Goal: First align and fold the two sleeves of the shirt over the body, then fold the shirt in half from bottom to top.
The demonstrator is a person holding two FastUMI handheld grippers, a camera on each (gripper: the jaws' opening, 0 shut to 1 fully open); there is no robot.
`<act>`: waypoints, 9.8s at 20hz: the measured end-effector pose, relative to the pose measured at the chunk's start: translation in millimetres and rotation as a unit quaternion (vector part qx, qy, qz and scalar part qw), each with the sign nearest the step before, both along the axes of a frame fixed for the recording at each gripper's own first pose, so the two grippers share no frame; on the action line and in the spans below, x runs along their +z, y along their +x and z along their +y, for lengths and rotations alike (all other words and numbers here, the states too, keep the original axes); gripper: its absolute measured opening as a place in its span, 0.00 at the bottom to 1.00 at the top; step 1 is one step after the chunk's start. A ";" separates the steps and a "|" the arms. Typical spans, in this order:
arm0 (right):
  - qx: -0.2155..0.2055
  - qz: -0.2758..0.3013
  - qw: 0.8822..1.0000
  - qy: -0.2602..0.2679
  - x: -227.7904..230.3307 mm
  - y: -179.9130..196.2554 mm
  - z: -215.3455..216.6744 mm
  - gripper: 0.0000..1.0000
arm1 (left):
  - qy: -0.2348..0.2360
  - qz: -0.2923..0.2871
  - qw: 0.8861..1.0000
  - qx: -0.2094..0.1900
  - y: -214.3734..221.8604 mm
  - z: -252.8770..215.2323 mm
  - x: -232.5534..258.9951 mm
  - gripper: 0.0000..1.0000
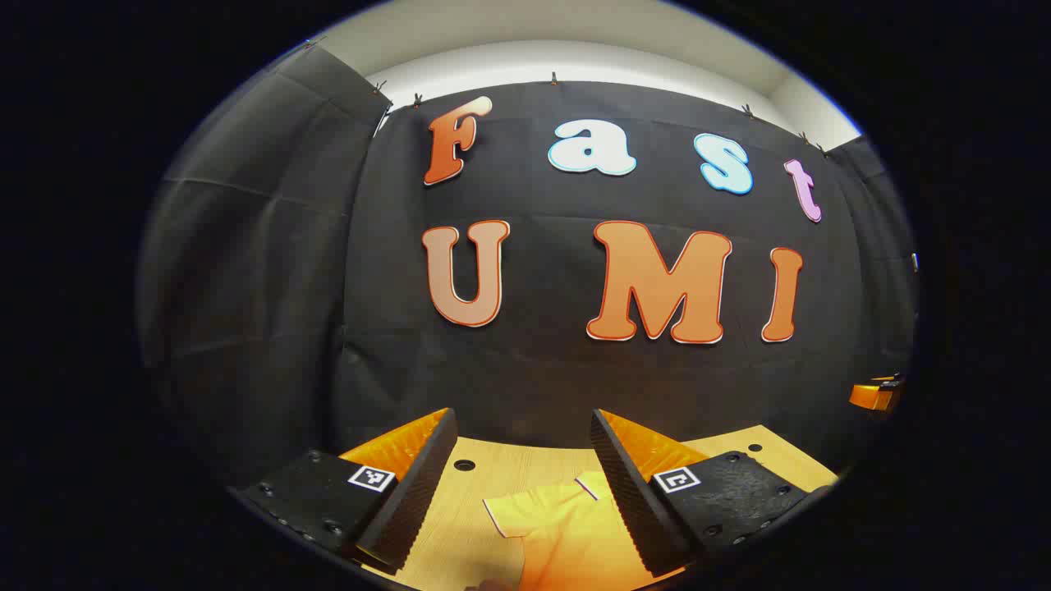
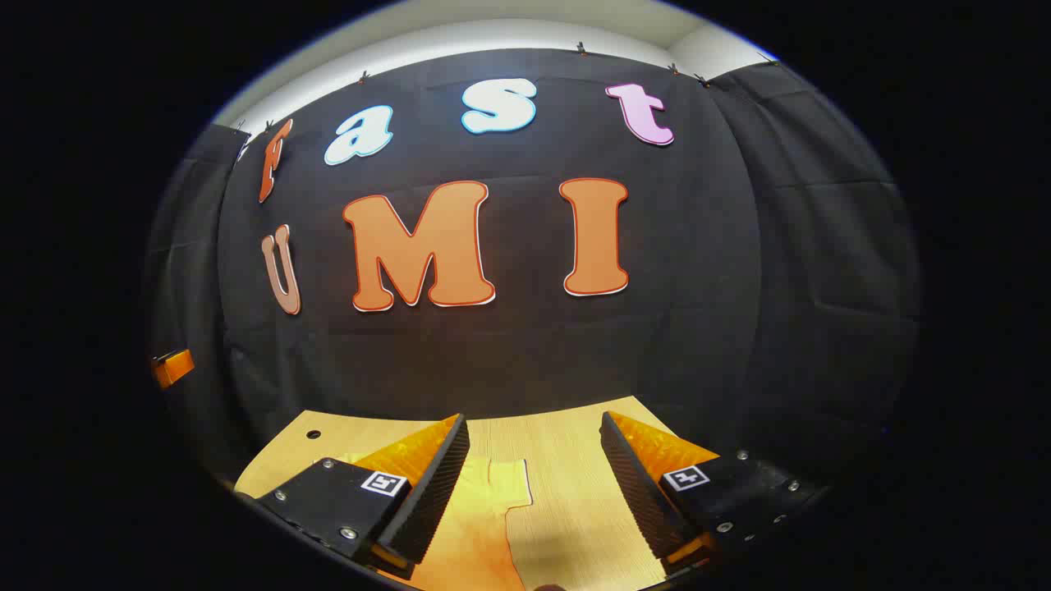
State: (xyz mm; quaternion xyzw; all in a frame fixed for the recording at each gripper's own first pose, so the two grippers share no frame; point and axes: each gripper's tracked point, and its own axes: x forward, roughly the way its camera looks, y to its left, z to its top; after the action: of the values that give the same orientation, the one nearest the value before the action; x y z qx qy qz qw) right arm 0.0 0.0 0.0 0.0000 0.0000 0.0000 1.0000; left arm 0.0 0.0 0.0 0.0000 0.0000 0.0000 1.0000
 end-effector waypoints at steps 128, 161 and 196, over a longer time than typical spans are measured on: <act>0.198 0.446 0.870 0.075 -199.9 133.7 230.0 0.99 | -0.179 0.226 0.957 -0.002 72.3 106.7 -144.0 0.98; 0.172 0.376 0.909 0.054 -169.6 97.9 49.6 0.99 | -0.080 0.599 0.793 0.081 205.7 54.1 -426.7 0.98; 0.182 0.372 0.906 0.087 -163.5 74.9 29.7 0.99 | -0.117 0.552 0.816 -0.122 195.5 -159.2 -348.7 0.02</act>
State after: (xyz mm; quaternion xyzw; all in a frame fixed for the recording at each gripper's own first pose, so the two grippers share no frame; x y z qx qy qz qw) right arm 74.9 29.7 -163.5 0.0870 0.3721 0.1821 0.9060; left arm 195.5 -159.2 -348.7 -0.1173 0.5524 -0.1222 0.8162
